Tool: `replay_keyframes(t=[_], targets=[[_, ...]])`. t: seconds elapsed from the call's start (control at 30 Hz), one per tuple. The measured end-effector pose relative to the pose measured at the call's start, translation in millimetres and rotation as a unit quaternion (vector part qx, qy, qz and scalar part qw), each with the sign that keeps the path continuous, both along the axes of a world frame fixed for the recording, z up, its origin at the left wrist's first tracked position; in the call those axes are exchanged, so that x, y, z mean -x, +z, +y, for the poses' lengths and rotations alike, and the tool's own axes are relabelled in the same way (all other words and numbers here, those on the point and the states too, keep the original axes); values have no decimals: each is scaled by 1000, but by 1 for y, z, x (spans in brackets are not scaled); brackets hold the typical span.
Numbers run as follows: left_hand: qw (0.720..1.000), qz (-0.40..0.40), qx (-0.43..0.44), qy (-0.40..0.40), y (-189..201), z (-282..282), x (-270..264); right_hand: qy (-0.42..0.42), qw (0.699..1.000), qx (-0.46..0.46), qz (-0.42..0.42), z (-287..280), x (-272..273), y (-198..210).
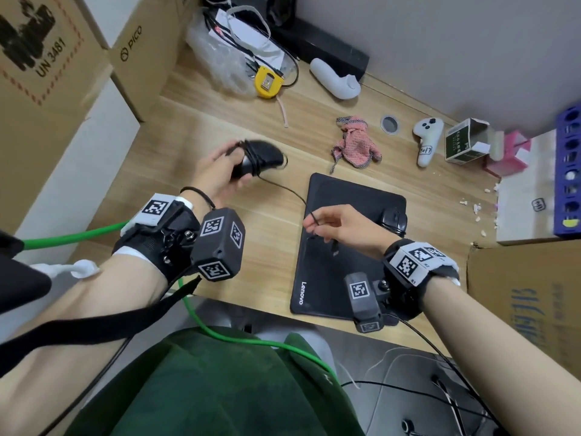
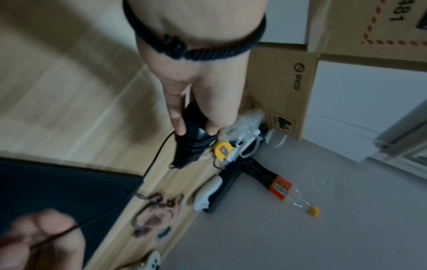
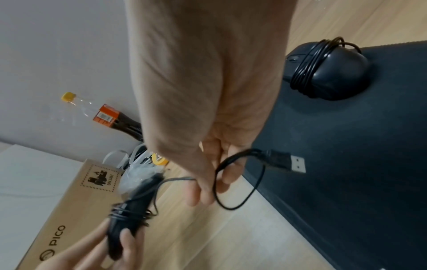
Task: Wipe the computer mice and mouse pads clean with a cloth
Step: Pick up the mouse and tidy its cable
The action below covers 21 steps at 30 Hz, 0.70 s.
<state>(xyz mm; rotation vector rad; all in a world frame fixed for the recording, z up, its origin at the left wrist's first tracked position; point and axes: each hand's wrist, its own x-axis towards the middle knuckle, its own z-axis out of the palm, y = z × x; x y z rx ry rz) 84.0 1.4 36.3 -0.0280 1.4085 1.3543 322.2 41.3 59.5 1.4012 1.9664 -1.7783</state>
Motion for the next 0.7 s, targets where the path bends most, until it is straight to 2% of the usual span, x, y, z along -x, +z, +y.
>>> replay_keyframes(t=[0.1,0.3,0.37,0.47,0.53,0.6,0.7], targets=[[995,12,63,-74,-26,-16,-3,-28,999,35,-18,-4,3,-10],[994,47,83,-63,-66,-39,-3,-66,992,100,-33,-15,19,-17],[981,136,112,-80,-70,-43,-2,-106,984,143,-20,-18,24,-19],[931,317,165,-72,-63,-48,-4,-152,973,174,1,-21,33,-20],[910,394,119,-42,-50,-50,-9,-184,966,181,18,-21,40,-21],[926,373,25,-61,-39,-51,-16,-208,959,187,38,-22,47,-20],[951,216,-36,-219,-25,-56,-28,-231,957,167,57,-21,55,-19]])
